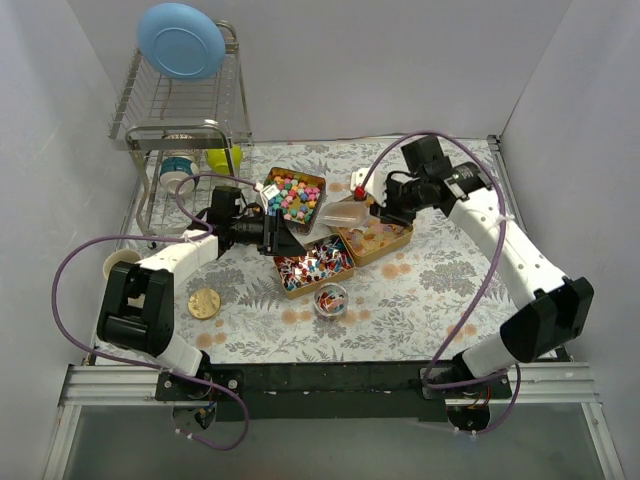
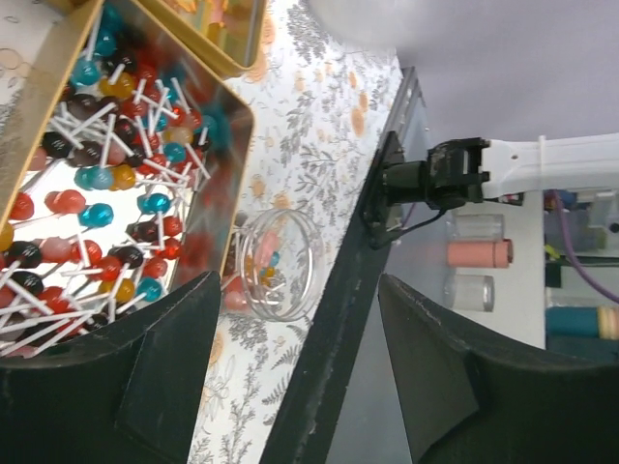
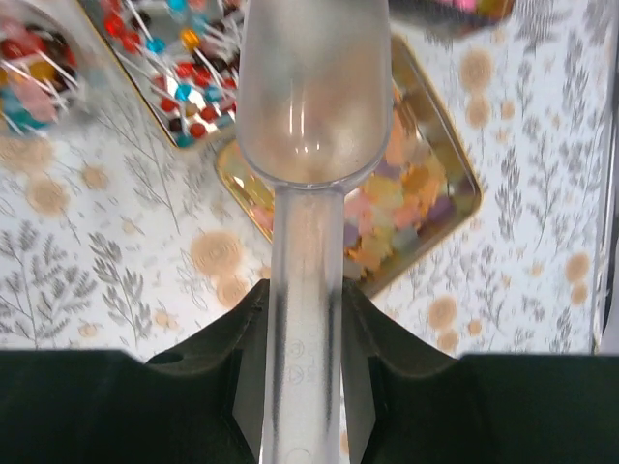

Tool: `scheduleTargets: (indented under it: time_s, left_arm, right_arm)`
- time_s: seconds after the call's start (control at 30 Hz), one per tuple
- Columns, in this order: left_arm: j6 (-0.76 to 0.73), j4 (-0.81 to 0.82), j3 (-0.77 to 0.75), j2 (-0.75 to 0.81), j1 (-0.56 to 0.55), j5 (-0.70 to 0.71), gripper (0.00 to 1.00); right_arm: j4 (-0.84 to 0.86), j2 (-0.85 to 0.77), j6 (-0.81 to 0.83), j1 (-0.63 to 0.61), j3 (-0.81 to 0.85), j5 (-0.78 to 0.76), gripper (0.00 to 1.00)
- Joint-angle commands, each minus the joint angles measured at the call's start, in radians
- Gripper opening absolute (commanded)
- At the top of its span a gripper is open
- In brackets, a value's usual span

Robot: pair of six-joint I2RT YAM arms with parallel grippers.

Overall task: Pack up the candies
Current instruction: Adjust the spatula, then scoop the fake candies from the storage box.

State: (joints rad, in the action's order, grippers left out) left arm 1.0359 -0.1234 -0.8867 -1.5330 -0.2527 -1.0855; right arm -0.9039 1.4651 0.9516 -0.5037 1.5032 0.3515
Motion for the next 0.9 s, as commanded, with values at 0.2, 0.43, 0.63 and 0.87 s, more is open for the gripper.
scheduleTargets:
  time_s: [0.2, 0.43, 0.63, 0.87]
  left_arm:
    - [-0.180, -0.116, 0.020, 0.125, 0.006, 0.145, 0.66]
    - [-0.217, -0.128, 0.066, 0.194, 0.007, 0.170, 0.66]
    - [-0.244, -0.137, 0.109, 0.235, 0.015, 0.197, 0.66]
    - [-0.270, -0.160, 0.134, 0.269, 0.018, 0.251, 0.66]
  right_arm:
    - [-0.401, 0.302, 0.197, 0.129, 0.319, -0.347, 0.01]
    - [-0.405, 0.434, 0.340, 0.134, 0.466, -0.519, 0.01]
    - [-0.394, 0.440, 0.556, 0.128, 0.457, -0.652, 0.01]
    - [-0.322, 0.425, 0.725, 0.096, 0.385, -0.761, 0.01]
